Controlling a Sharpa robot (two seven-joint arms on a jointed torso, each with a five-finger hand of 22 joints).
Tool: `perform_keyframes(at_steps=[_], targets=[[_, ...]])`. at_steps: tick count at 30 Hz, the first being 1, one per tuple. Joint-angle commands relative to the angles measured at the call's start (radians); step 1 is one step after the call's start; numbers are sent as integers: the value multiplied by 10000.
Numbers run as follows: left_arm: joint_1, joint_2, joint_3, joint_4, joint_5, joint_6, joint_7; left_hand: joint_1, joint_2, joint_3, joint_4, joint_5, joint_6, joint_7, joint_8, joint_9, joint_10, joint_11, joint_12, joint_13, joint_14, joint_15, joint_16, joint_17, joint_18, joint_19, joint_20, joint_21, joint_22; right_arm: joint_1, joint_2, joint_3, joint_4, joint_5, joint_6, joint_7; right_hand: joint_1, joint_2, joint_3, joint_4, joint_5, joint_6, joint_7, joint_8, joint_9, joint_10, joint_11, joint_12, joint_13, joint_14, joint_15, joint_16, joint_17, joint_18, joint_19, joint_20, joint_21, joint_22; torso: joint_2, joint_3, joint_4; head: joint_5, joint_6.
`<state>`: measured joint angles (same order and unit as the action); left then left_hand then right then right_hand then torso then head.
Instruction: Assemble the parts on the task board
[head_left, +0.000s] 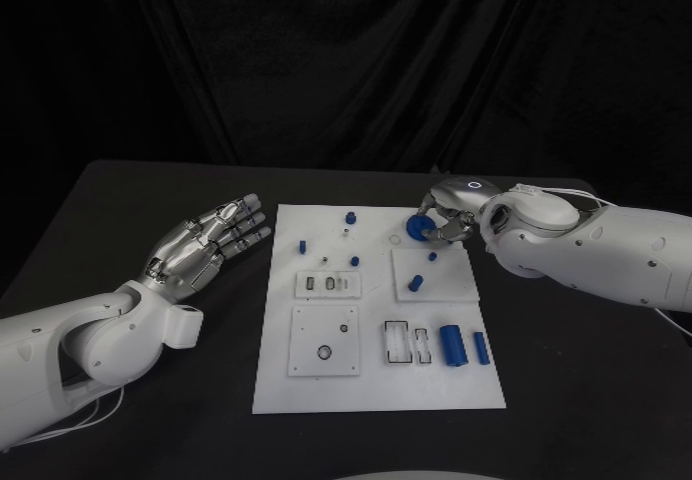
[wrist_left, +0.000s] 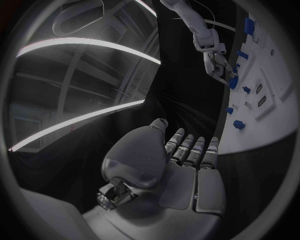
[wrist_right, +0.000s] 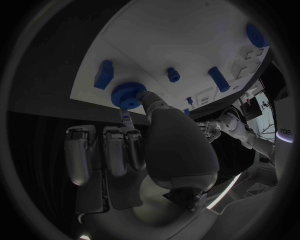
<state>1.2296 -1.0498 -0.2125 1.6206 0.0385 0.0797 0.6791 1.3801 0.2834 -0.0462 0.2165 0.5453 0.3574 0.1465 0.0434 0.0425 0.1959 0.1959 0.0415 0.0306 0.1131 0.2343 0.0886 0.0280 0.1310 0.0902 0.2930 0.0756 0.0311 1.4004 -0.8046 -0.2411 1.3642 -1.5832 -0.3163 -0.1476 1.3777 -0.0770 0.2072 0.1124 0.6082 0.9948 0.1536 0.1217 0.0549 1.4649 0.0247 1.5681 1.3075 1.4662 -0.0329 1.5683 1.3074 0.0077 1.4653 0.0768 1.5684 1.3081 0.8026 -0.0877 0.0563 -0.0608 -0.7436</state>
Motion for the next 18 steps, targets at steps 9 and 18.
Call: perform_keyframes(at_steps=[9,18], targets=[[-11,-9,6,28,30,148,1643,76,-6,119,-5,28,71,309,21,10,28,64,54,13,44,66,96,19,-95,80,23,37,14,266,-68,13,471,-67,-237,-83,-324,76,10,17,-355,646,-673,777,2310,1059,-95,27,2632,1046,-127,25,2634,-77,1055,-100,24,2627,-12,-5,-46,51,66],[-11,20,6,25,41,177,1622,51,-23,170,-10,30,76,293,22,11,71,132,67,19,71,93,129,24,-125,91,22,42,15,305,182,21,526,-67,-257,-62,-465,107,6,61,-865,515,-682,812,2535,1059,-103,27,2632,1046,-137,25,2634,-77,1055,-113,24,2627,-5,-8,-11,21,130]])
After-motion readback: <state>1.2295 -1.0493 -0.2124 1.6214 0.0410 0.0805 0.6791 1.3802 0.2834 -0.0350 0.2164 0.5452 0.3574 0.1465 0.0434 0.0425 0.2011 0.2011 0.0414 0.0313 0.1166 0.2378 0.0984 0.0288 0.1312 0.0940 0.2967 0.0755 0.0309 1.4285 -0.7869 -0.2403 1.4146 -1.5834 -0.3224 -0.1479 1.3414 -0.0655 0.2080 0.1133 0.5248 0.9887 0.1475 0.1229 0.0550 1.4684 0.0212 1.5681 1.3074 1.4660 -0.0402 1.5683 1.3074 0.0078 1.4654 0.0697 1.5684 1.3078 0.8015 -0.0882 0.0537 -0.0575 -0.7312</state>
